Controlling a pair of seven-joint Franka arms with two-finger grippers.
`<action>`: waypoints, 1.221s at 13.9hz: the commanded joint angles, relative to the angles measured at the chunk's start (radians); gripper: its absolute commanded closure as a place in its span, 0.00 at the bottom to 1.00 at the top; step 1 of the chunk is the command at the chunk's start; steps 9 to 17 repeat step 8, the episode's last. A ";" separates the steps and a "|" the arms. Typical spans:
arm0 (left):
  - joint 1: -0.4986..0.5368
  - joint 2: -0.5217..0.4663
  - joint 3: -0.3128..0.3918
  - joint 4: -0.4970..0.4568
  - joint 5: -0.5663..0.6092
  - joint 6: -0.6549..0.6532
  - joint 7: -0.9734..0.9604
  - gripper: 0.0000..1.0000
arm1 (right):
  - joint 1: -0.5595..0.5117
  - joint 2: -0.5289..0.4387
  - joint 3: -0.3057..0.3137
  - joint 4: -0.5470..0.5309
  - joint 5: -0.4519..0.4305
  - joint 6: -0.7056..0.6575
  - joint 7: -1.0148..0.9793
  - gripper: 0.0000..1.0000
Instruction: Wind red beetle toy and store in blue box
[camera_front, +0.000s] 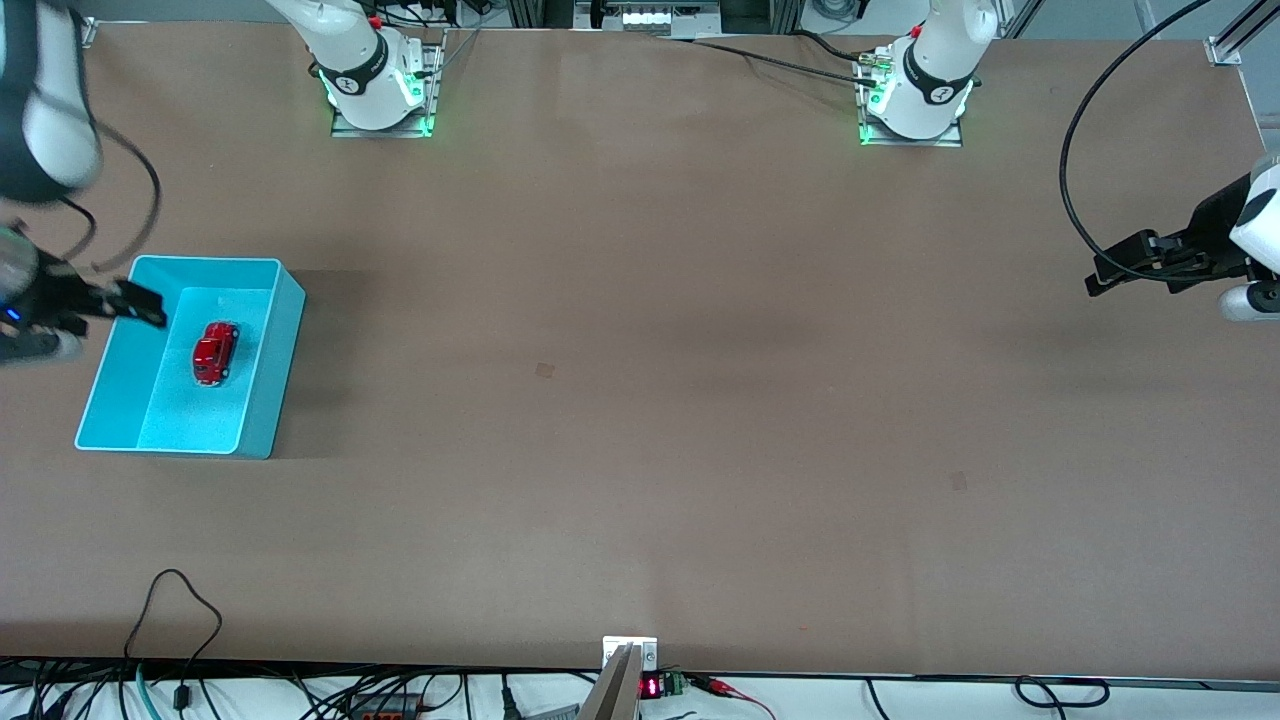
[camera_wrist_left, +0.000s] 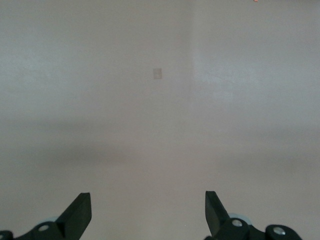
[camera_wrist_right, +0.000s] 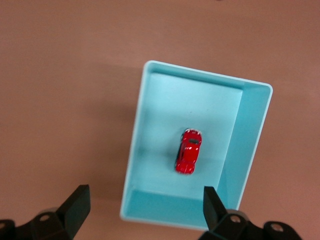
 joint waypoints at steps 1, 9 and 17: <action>0.000 -0.016 -0.006 -0.009 0.022 -0.004 -0.005 0.00 | -0.004 -0.048 0.048 0.085 0.001 -0.163 0.007 0.00; 0.000 -0.016 -0.006 -0.007 0.022 -0.004 -0.005 0.00 | 0.008 -0.105 0.077 0.075 0.030 -0.219 0.090 0.00; 0.000 -0.016 -0.006 -0.007 0.022 -0.004 -0.005 0.00 | 0.008 -0.105 0.077 0.075 0.030 -0.219 0.090 0.00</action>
